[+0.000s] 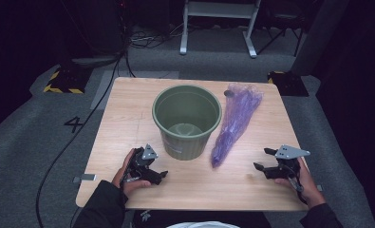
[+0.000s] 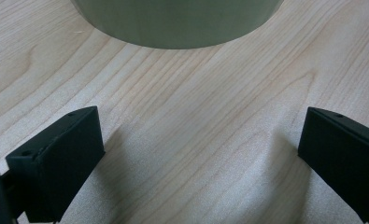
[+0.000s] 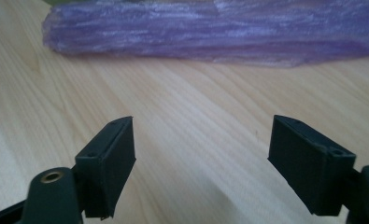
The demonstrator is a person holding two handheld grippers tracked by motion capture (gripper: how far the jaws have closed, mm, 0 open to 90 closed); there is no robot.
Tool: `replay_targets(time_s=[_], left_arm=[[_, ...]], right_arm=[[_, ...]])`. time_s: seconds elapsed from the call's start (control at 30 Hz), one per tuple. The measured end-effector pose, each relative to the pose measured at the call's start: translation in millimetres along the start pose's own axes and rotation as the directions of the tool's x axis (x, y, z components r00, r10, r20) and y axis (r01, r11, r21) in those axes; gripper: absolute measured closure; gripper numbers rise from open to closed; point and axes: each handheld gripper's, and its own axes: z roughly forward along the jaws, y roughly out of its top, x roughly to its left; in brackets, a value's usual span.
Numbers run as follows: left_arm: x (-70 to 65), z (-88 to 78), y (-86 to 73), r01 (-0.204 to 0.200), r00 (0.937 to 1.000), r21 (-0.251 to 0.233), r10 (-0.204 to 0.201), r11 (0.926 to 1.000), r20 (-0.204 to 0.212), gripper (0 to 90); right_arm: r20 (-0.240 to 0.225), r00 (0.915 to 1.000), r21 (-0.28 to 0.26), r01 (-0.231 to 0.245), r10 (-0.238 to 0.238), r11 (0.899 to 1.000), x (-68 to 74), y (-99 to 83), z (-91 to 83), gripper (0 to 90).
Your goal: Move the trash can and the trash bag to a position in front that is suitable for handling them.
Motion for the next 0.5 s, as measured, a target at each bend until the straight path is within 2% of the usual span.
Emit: replay_targets(time_s=[0.2,0.37,0.5], left_arm=[[0.1,0.6,0.7,0.0,1.0,0.0,0.0,1.0,-0.001,0.0],[-0.2,3.1,3.1,0.005,1.0,-0.001,-0.005,1.0,-0.003,0.0],[-0.3,4.7,5.0,0.004,1.0,-0.001,-0.004,1.0,-0.003,0.0]], right_arm=[[0.005,1.0,-0.049,-0.007,0.007,0.999,-2.1,15.6,10.4,27.4],[-0.01,0.9999,-0.037,-0.007,0.006,0.999,-1.6,29.5,28.7,29.1],[-0.009,0.9997,-0.037,0.021,-0.022,0.999,2.7,37.5,36.7,29.2]])
